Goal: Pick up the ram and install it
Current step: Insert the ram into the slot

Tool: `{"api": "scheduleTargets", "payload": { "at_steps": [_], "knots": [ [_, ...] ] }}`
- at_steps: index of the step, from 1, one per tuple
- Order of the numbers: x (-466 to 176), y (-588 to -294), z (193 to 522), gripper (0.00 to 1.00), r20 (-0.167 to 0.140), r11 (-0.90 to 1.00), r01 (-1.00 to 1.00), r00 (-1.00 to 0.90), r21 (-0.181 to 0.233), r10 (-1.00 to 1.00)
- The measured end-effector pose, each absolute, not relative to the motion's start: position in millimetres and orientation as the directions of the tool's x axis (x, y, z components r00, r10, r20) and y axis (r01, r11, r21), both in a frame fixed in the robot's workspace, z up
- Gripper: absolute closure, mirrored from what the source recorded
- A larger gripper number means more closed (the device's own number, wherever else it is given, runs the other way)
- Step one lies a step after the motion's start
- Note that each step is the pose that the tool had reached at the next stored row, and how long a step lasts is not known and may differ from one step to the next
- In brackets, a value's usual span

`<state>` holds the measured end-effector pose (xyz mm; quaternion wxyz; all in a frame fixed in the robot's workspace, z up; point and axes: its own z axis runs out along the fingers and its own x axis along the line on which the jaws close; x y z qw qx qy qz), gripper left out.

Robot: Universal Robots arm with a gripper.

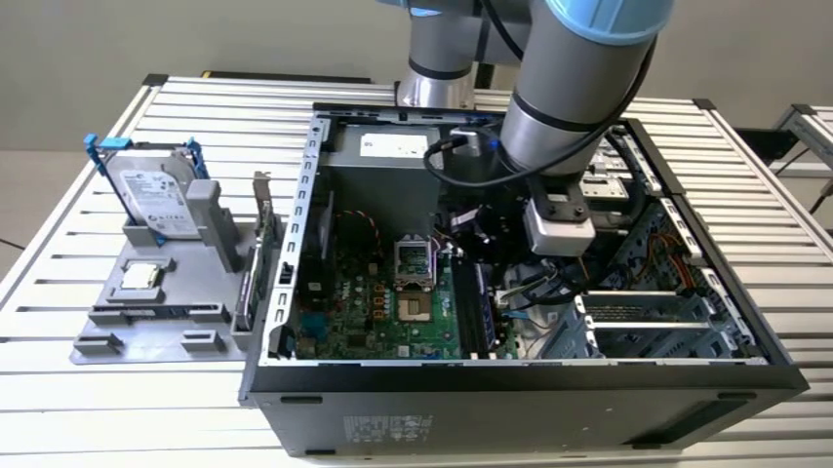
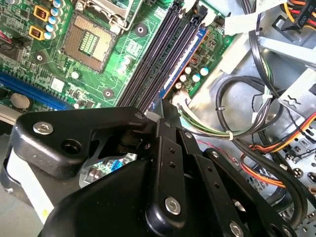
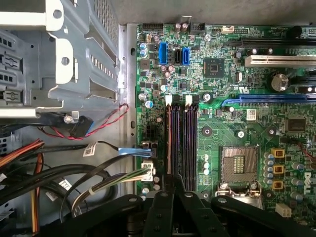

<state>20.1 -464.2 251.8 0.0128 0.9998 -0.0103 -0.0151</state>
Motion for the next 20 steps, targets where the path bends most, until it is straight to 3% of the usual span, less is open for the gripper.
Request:
{"api": "scheduleTargets", "payload": {
  "at_steps": [20],
  "knots": [
    [19.8,-464.2,255.6,1.00,-0.030,-0.997,0.077,0.997,0.026,0.077]
  ]
}}
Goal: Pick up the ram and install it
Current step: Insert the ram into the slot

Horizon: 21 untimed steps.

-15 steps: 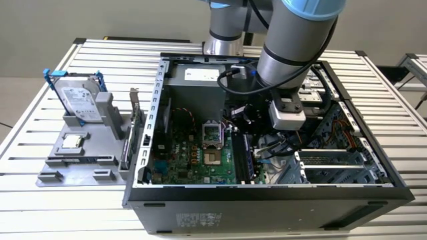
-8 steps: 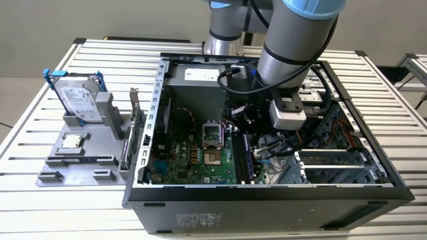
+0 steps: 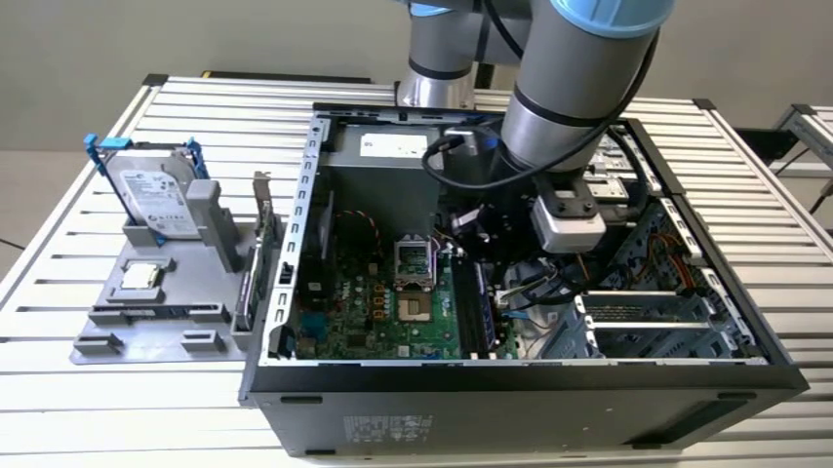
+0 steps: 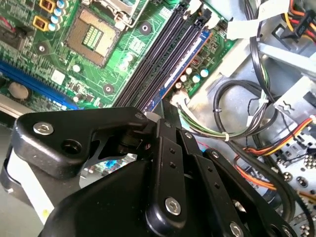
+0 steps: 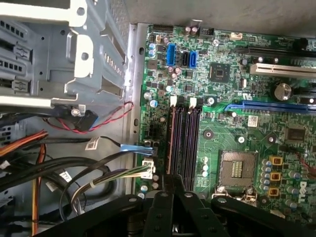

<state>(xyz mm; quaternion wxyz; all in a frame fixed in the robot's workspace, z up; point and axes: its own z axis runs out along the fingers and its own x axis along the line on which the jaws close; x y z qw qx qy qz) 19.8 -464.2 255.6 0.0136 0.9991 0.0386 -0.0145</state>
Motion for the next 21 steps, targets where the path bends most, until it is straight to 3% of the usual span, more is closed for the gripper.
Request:
{"api": "scheduleTargets", "payload": {
  "at_steps": [21],
  "knots": [
    [18.7,-464.2,254.1,1.00,-0.028,-0.944,0.329,0.944,0.019,0.329]
  ]
}}
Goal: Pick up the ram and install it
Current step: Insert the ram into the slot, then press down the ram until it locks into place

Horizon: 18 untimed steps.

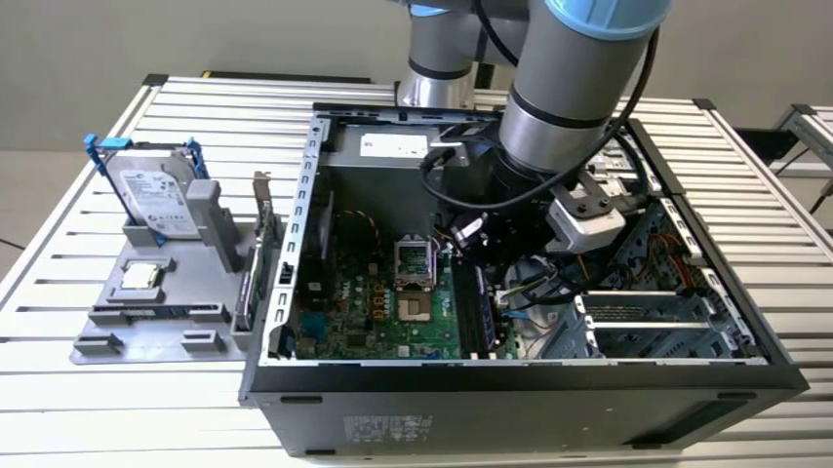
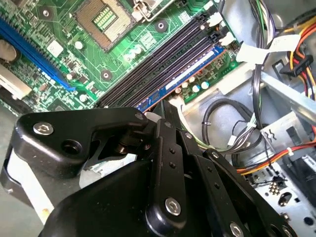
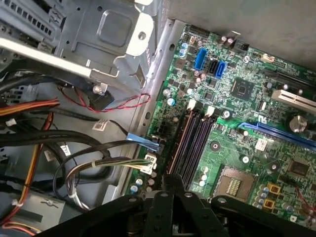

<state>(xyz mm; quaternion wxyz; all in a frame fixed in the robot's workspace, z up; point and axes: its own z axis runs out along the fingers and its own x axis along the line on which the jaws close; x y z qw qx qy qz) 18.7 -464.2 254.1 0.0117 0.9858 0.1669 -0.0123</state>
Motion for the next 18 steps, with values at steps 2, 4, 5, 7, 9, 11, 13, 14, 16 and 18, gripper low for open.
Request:
{"api": "scheduleTargets", "payload": {
  "at_steps": [2,4,5,7,9,11,13,14,16,18],
  "knots": [
    [18.5,-464.3,253.8,1.00,-0.028,-0.937,0.349,0.937,0.018,0.349],
    [18.4,-464.2,253.5,1.00,-0.027,-0.929,0.369,0.929,0.017,0.368],
    [18.3,-464.2,253.4,1.00,-0.027,-0.925,0.379,0.925,0.016,0.379],
    [18.2,-464.2,253.1,1.00,-0.027,-0.917,0.398,0.917,0.015,0.398],
    [18.1,-464.2,252.8,1.00,-0.026,-0.909,0.417,0.909,0.014,0.416],
    [17.9,-464.2,252.5,1.00,-0.026,-0.900,0.435,0.900,0.013,0.434],
    [17.8,-464.2,252.3,1.00,-0.025,-0.892,0.453,0.891,0.012,0.452],
    [17.7,-464.2,252.1,1.00,-0.025,-0.887,0.462,0.887,0.012,0.461],
    [17.5,-464.2,251.9,1.00,-0.025,-0.877,0.481,0.877,0.011,0.480],
    [17.4,-464.2,251.7,1.00,-0.024,-0.866,0.500,0.866,0.011,0.499]
  ]
}}
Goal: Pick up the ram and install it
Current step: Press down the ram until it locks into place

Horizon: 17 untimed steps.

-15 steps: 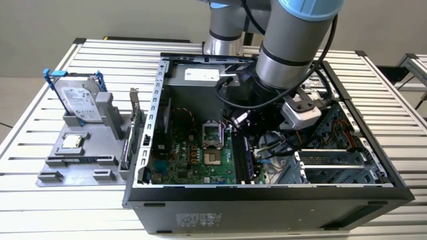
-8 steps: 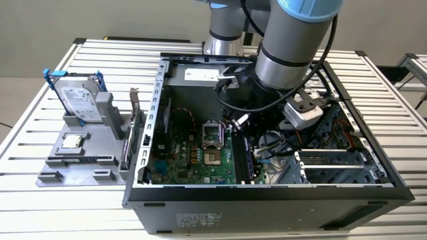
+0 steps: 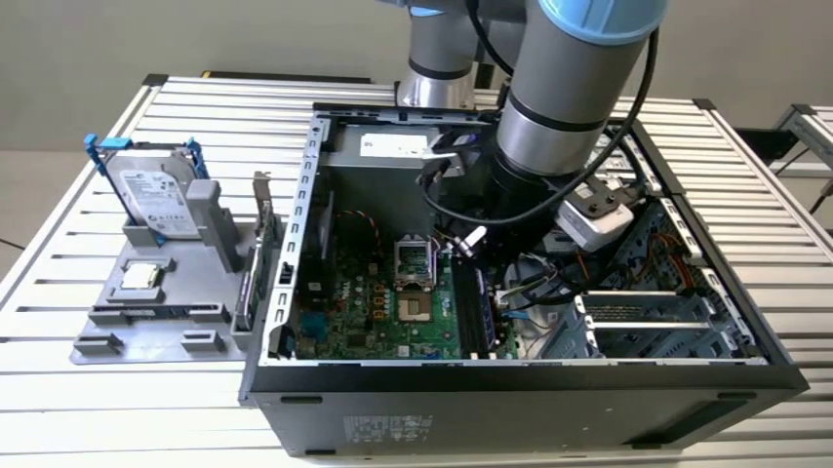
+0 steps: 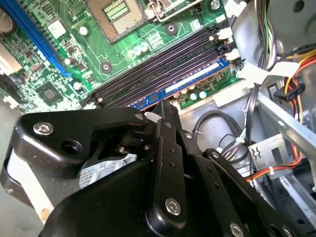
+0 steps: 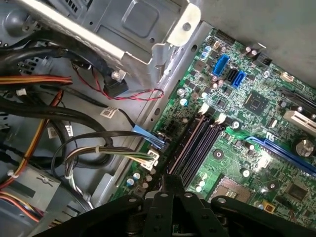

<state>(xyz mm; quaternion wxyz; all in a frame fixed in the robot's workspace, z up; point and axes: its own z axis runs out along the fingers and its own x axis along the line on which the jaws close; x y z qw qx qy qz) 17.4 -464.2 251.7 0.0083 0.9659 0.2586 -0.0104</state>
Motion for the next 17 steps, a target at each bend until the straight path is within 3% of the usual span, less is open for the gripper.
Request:
{"api": "scheduleTargets", "payload": {
  "at_steps": [17],
  "knots": [
    [16.6,-464.2,250.7,1.00,-0.024,-0.751,0.660,0.751,0.010,0.660]
  ]
}}
